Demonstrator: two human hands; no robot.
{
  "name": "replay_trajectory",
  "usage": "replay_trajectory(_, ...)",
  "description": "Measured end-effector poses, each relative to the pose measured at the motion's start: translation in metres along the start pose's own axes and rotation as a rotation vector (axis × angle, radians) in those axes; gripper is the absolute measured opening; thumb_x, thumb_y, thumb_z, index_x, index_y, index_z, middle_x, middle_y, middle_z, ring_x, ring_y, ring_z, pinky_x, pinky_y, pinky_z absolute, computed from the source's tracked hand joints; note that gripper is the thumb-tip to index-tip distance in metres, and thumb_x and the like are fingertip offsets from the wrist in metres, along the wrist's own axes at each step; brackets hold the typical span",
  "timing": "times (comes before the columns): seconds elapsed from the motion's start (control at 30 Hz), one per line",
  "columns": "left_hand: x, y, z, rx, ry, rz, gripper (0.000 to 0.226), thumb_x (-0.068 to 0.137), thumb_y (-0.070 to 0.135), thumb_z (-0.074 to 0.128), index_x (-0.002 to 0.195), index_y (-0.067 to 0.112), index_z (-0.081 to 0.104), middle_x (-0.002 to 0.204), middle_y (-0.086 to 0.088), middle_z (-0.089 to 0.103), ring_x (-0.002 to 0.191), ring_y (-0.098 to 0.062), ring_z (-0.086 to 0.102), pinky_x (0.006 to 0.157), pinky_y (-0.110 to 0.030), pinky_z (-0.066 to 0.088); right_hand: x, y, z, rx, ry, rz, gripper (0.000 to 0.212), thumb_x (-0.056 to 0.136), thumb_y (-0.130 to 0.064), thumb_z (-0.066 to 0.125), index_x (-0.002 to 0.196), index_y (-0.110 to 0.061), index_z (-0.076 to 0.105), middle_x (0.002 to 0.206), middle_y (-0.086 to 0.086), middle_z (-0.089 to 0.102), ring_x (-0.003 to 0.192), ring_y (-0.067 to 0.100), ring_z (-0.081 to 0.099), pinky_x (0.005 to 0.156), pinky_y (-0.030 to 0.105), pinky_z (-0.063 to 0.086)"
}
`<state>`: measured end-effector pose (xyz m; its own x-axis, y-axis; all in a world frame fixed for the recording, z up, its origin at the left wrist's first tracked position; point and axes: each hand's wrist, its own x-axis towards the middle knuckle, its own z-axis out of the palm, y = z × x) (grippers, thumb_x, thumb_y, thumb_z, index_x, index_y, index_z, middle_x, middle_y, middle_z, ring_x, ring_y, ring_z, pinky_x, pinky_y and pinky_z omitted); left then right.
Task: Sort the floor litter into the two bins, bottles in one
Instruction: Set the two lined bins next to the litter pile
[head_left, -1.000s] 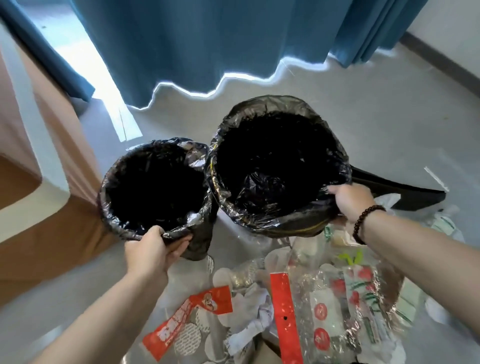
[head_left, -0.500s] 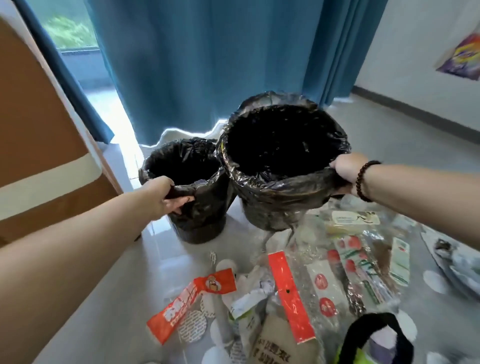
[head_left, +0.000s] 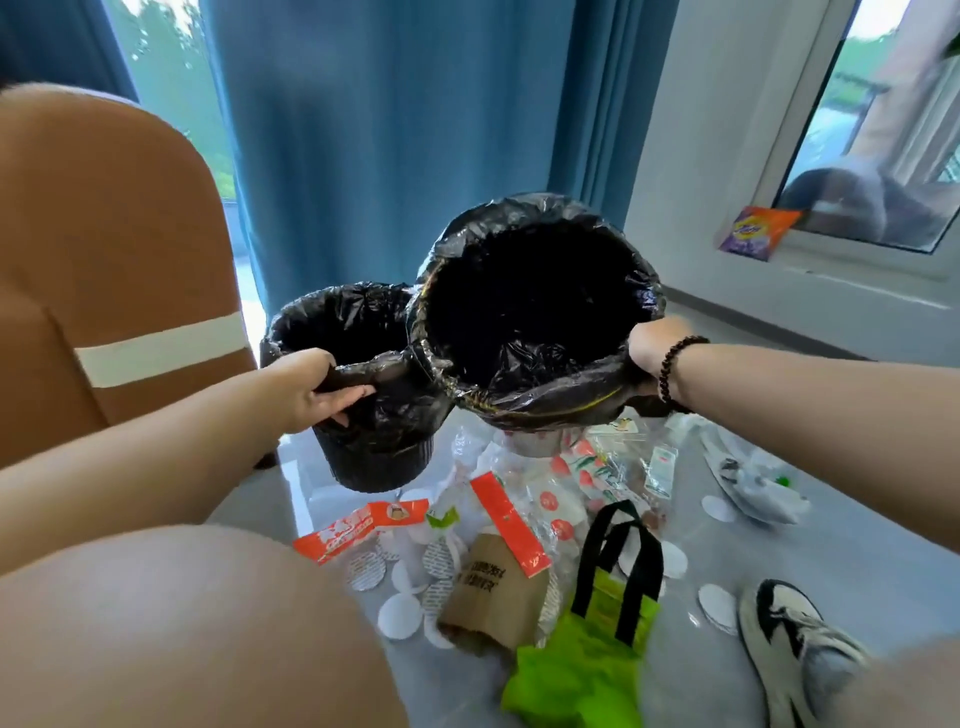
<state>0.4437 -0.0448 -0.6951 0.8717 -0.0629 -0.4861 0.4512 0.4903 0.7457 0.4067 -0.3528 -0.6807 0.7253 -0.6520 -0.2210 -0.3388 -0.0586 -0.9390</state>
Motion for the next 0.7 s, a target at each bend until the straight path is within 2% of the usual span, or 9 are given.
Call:
replay_trajectory(0.07, -0.006, 0.003, -0.014, 0.090, -0.036, 0.092, 0.040, 0.101, -0.002, 0.031, 0.141, -0.005, 0.035, 0.142, -0.025, 0.044, 0.126, -0.035, 0.050, 0.096, -0.020, 0.043, -0.002, -0.003, 0.000, -0.070, 0.032, -0.063, 0.018, 0.095, -0.007, 0.035, 0.094, -0.005, 0.053, 0.100, 0.013, 0.060, 0.098, 0.029, 0.060, 0.035, 0.024, 0.047)
replay_trajectory(0.13, 0.015, 0.010, -0.036, 0.200, 0.020, 0.101, 0.039, 0.099, 0.004, 0.034, 0.138, 0.005, 0.037, 0.127, -0.022, 0.053, 0.097, -0.034, 0.065, 0.095, -0.032, 0.052, 0.001, -0.006, 0.009, -0.072, 0.054, -0.082, 0.014, 0.092, -0.006, 0.036, 0.093, -0.007, 0.050, 0.109, 0.016, 0.060, 0.106, 0.036, 0.059, 0.053, 0.035, 0.057)
replay_trajectory(0.23, 0.039, 0.026, -0.059, 0.351, 0.103, 0.119, 0.032, 0.096, 0.003, 0.033, 0.127, 0.006, 0.037, 0.102, -0.021, 0.057, 0.051, -0.032, 0.069, 0.060, -0.033, 0.061, 0.007, -0.007, 0.028, -0.123, 0.032, -0.104, 0.015, 0.090, -0.004, 0.037, 0.083, -0.006, 0.049, 0.111, 0.014, 0.059, 0.103, 0.033, 0.060, 0.082, 0.044, 0.056)
replay_trajectory(0.27, 0.048, 0.032, -0.066, 0.380, 0.119, 0.125, 0.034, 0.097, 0.004, 0.032, 0.131, 0.005, 0.036, 0.106, -0.025, 0.057, 0.048, -0.032, 0.068, 0.050, -0.033, 0.059, 0.005, -0.007, 0.035, -0.108, 0.026, -0.104, 0.016, 0.091, -0.003, 0.036, 0.083, -0.006, 0.049, 0.109, 0.011, 0.057, 0.101, 0.029, 0.059, 0.082, 0.038, 0.056)
replay_trajectory(0.37, 0.075, 0.047, -0.084, 0.493, 0.160, 0.092, 0.037, 0.101, 0.008, 0.026, 0.136, 0.001, 0.033, 0.105, -0.036, 0.056, 0.046, -0.028, 0.068, 0.040, -0.029, 0.055, 0.015, -0.004, 0.063, -0.037, -0.025, -0.021, 0.021, 0.095, -0.002, 0.031, 0.106, -0.003, 0.050, 0.113, 0.017, 0.057, 0.091, 0.029, 0.056, 0.047, 0.030, 0.055)
replay_trajectory(0.47, 0.102, 0.045, -0.086, 0.555, 0.196, 0.100, 0.036, 0.102, 0.009, 0.024, 0.136, 0.004, 0.033, 0.111, -0.037, 0.056, 0.040, -0.025, 0.065, 0.041, -0.026, 0.054, 0.040, 0.003, 0.089, -0.047, -0.060, -0.004, 0.019, 0.094, 0.001, 0.033, 0.103, -0.003, 0.050, 0.100, 0.019, 0.058, 0.078, 0.034, 0.060, 0.049, 0.041, 0.056)
replay_trajectory(0.57, 0.132, 0.050, -0.093, 0.648, 0.220, 0.089, 0.036, 0.101, 0.010, 0.026, 0.136, 0.005, 0.032, 0.110, -0.041, 0.056, 0.040, -0.026, 0.065, 0.035, -0.026, 0.052, 0.074, 0.006, 0.114, -0.043, -0.078, 0.041, 0.016, 0.091, -0.002, 0.035, 0.090, -0.006, 0.050, 0.114, 0.019, 0.059, 0.096, 0.036, 0.062, 0.078, 0.052, 0.056)
replay_trajectory(0.6, 0.145, 0.056, -0.095, 0.688, 0.235, 0.081, 0.035, 0.101, 0.011, 0.027, 0.134, 0.004, 0.033, 0.107, -0.039, 0.058, 0.042, -0.026, 0.066, 0.033, -0.026, 0.051, 0.093, 0.005, 0.124, -0.063, -0.089, 0.032, 0.016, 0.091, -0.003, 0.034, 0.091, -0.007, 0.050, 0.120, 0.019, 0.058, 0.099, 0.034, 0.062, 0.078, 0.049, 0.057)
replay_trajectory(0.7, 0.166, 0.071, -0.104, 0.783, 0.264, 0.059, 0.033, 0.100, 0.014, 0.031, 0.131, 0.006, 0.037, 0.108, -0.030, 0.062, 0.044, -0.026, 0.067, 0.031, -0.023, 0.048, 0.122, 0.003, 0.147, -0.196, -0.153, 0.001, 0.023, 0.099, -0.003, 0.031, 0.096, -0.007, 0.053, 0.138, 0.020, 0.045, 0.116, 0.030, 0.053, 0.052, 0.018, 0.051)
